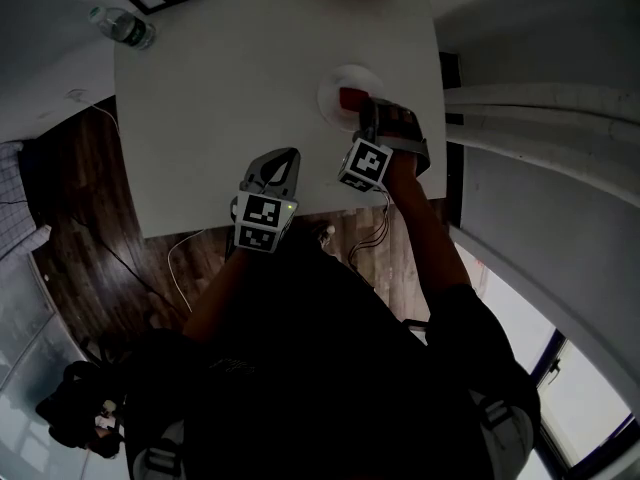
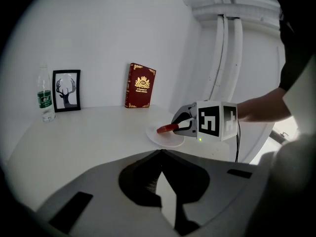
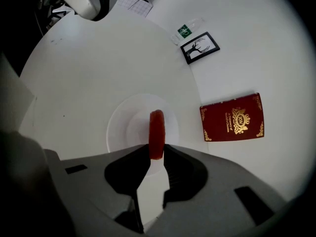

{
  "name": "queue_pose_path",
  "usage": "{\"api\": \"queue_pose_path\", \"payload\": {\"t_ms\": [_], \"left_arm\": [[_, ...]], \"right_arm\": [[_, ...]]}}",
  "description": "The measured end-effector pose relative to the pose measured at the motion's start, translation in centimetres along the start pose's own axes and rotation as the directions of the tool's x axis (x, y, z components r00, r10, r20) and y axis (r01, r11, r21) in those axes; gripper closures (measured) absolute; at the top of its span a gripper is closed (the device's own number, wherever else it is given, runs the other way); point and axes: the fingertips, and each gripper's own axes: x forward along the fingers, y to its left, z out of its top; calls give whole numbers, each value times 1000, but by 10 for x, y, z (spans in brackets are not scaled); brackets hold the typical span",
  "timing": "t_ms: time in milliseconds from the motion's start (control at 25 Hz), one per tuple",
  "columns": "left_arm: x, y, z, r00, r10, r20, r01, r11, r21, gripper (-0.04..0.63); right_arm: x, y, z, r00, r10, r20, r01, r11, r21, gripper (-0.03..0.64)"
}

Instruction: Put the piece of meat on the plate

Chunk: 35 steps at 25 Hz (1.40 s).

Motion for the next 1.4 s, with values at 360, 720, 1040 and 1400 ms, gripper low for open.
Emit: {"api": "queue_pose_path", "payload": {"t_ms": [360,720,1040,1400], "left_arm": [[-5,14,0,1000,26,2,-26,1000,-17,594],[-8,17,-2,1000,26,-1,-26,999,-27,594],[-10,16,-5,1000,26,-10,-26,999,-30,594],[-14,15,-3,1000,16,8,-16,999,-44,594]], "right_arm": [[17,3,-1,1000,6,-6,-6,998,-59,503],[21,8,2,997,78,23,-77,997,-12,476],[22,6,3,995,92,33,-92,996,0,468],[21,6,6,986,139,88,-148,984,98,434]]}}
